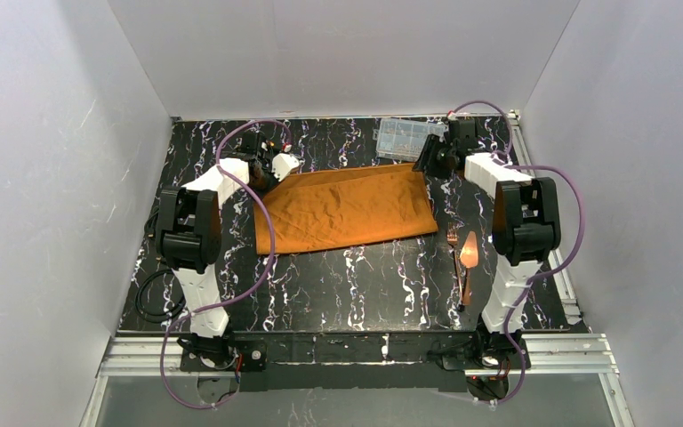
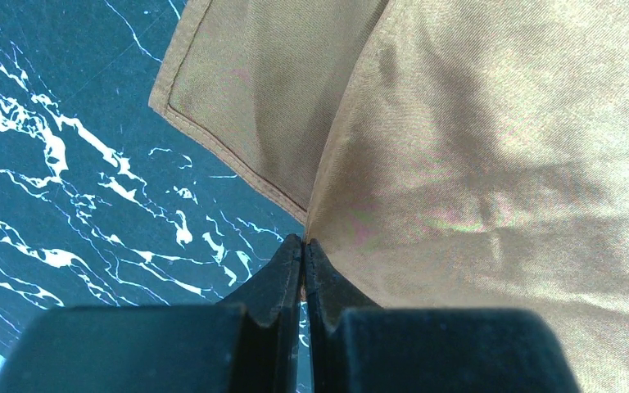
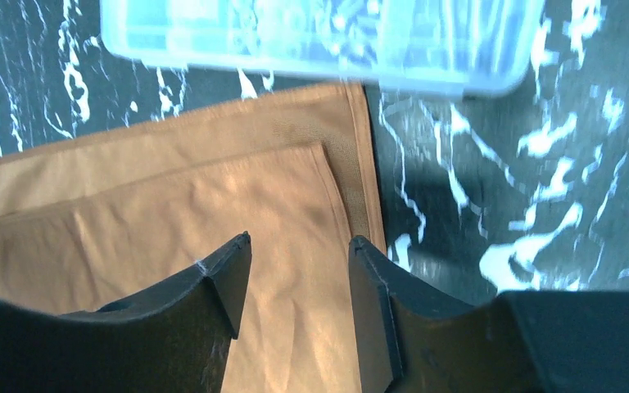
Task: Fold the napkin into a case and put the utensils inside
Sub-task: Fold and flatten the napkin at the center of the board.
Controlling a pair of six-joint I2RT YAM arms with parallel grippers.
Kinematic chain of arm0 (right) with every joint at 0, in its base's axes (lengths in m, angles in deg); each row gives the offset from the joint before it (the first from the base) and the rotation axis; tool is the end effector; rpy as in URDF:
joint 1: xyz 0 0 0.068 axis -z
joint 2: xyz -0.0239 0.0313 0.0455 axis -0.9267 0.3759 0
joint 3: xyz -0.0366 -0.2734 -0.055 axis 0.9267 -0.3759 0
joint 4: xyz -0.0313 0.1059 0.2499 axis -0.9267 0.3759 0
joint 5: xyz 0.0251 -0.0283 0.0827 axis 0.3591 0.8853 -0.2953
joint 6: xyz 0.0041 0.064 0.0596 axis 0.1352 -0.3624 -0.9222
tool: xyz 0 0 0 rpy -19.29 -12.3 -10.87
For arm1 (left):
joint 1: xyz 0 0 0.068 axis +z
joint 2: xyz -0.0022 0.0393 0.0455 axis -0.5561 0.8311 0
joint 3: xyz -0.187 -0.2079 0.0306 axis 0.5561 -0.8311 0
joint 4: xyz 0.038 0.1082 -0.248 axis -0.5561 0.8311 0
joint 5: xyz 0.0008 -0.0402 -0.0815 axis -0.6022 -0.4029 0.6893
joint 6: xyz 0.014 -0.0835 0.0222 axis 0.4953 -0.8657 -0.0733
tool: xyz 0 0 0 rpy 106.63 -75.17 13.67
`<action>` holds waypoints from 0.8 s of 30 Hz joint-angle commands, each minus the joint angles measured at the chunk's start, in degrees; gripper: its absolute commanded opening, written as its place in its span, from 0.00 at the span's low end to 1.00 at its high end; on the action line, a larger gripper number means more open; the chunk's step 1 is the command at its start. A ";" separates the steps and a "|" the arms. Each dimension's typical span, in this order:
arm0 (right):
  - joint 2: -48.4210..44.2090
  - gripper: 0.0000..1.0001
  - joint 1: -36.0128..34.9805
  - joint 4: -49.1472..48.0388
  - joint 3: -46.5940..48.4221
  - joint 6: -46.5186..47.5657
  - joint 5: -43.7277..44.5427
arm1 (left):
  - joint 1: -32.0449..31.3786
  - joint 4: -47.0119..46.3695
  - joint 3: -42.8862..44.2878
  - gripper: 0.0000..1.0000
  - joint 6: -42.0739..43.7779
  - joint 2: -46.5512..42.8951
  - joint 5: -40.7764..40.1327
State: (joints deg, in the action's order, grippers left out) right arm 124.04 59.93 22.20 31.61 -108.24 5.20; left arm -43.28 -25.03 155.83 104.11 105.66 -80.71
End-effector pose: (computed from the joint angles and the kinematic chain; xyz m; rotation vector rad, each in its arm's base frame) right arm 0.4756 0.0803 0.1684 0.2564 2.3238 0.4922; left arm 0.4443 -0.0790 0.1488 1.1788 2.3098 0.1400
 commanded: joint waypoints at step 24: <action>12.83 0.46 -2.93 4.05 15.74 9.31 1.92 | -0.70 0.84 1.50 0.00 -1.23 -2.43 1.32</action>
State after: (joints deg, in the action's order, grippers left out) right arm 136.02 57.44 26.72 44.33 -99.30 6.03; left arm -43.65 -25.03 156.05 103.31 105.64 -80.62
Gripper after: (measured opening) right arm 0.475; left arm 0.010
